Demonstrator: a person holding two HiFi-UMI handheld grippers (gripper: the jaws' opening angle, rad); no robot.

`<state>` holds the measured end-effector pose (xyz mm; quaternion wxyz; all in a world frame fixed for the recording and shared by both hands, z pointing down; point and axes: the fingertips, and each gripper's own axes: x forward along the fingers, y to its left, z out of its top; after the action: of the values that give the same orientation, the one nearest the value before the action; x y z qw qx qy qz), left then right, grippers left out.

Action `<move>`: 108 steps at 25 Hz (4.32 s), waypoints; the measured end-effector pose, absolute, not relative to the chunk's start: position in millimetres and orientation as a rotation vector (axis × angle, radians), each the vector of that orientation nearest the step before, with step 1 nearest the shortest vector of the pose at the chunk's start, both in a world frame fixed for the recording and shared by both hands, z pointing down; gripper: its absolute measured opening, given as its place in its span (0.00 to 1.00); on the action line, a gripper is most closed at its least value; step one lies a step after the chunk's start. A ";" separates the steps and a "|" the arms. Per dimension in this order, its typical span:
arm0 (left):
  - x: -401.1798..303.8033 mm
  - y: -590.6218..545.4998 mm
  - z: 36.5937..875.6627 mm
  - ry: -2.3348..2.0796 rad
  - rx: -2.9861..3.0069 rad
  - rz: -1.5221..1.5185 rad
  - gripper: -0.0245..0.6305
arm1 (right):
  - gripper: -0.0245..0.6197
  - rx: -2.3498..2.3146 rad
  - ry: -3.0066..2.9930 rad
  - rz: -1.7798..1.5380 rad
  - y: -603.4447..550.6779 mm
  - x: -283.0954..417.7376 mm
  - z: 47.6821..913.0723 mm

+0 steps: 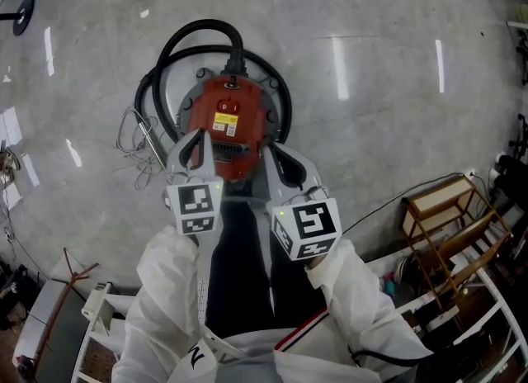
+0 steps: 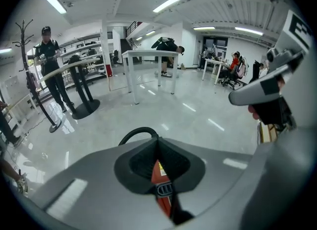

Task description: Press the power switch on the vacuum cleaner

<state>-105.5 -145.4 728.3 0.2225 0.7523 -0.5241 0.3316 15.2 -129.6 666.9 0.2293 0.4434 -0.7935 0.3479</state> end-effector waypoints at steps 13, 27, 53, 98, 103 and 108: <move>-92.3 -166.8 792.6 -1.341 2.059 1.095 0.04 | 0.04 1.232 -2.160 1.011 -124.0 25.7 671.8; -81.9 -169.3 844.0 -1.213 2.037 1.253 0.04 | 0.04 1.245 -2.149 1.019 -127.8 39.6 673.3; -86.8 -164.2 863.0 -1.193 1.964 1.278 0.04 | 0.04 1.232 -2.142 1.041 -123.7 37.3 677.7; -104.6 -168.9 798.1 -1.358 1.951 1.073 0.04 | 0.04 1.196 -2.187 0.936 -115.2 43.3 647.1; -117.9 -159.6 768.7 -1.405 1.950 1.040 0.04 | 0.04 1.197 -2.198 0.918 -107.3 41.9 629.8; -131.8 -153.6 738.1 -1.451 1.938 0.972 0.04 | 0.04 1.208 -2.206 0.871 -106.6 47.4 614.5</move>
<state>-131.8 -153.6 738.1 0.2630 0.7166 -0.5367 0.3595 47.4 -106.6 614.5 0.2376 0.4408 -0.8052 0.3178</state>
